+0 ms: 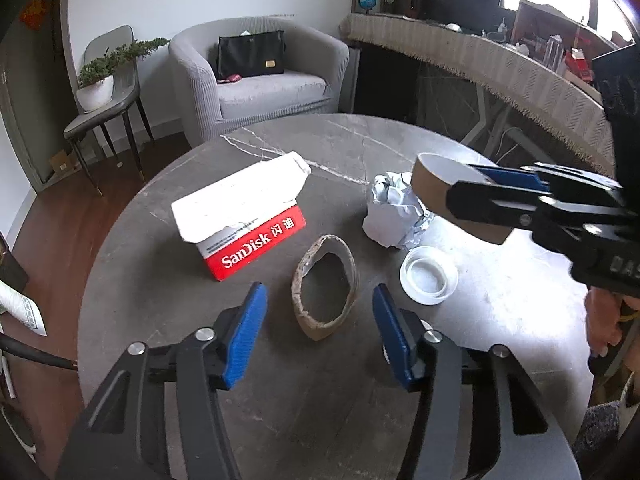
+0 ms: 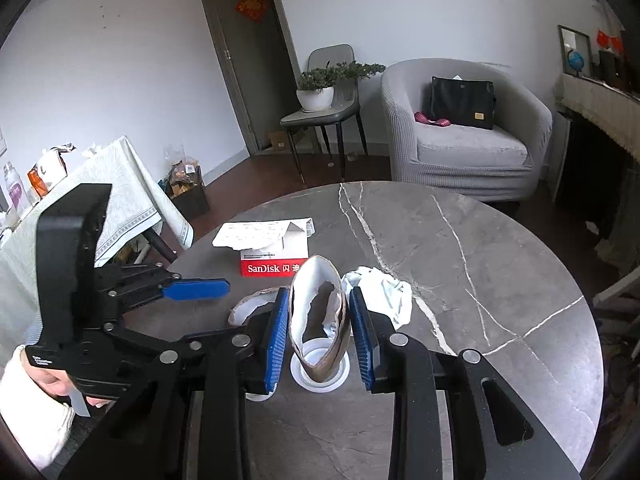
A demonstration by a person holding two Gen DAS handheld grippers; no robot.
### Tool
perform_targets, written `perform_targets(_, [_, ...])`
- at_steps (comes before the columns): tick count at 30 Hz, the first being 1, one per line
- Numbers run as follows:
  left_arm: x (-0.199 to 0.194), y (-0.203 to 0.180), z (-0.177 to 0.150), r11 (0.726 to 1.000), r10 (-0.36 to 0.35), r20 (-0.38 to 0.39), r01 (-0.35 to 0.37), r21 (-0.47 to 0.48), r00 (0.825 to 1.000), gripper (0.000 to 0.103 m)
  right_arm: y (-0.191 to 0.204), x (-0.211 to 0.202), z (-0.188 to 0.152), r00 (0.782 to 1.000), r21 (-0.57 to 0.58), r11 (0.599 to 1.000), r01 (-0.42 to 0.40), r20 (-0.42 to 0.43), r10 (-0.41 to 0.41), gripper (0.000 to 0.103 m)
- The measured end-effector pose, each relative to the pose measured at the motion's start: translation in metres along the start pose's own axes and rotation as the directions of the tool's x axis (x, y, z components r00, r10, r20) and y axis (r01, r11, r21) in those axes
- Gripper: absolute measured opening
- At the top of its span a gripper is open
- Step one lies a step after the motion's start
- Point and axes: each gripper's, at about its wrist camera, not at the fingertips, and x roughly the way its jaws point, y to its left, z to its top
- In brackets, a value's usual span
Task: Collect trash
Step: 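Grasp the other brown cardboard tape core with the left tool, then carry both cores over the green bin and open the left tool to drop its core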
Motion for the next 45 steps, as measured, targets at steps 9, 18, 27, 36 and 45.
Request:
perform_targets(9, [0.013, -0.003, 0.001, 1.000, 0.000, -0.031, 0.000, -0.011, 1.000, 0.037, -0.003, -0.004, -0.001, 1.000, 0.003, 1.000, 0.015, -0.005, -0.015, 0.030])
perform_targets(18, [-0.011, -0.005, -0.006, 0.999, -0.001, 0.032, 0.002, -0.049, 1.000, 0.035, 0.010, -0.009, -0.006, 1.000, 0.005, 1.000, 0.026, 0.000, -0.026, 0.030])
perform_targets(27, [-0.052, 0.014, -0.038, 0.994, 0.049, 0.084, -0.041, -0.104, 0.995, 0.035, 0.044, -0.007, -0.022, 1.000, -0.013, 1.000, 0.025, -0.008, -0.025, 0.030])
perform_targets(36, [-0.094, 0.029, -0.070, 0.984, 0.111, 0.100, -0.096, -0.147, 0.989, 0.035, 0.089, -0.005, -0.043, 1.000, -0.044, 0.999, 0.003, -0.022, -0.004, 0.030])
perform_targets(45, [-0.134, 0.053, -0.097, 0.965, 0.187, 0.142, -0.155, -0.210, 0.972, 0.035, 0.126, -0.009, -0.051, 0.999, -0.065, 0.997, -0.037, 0.000, 0.037, 0.030])
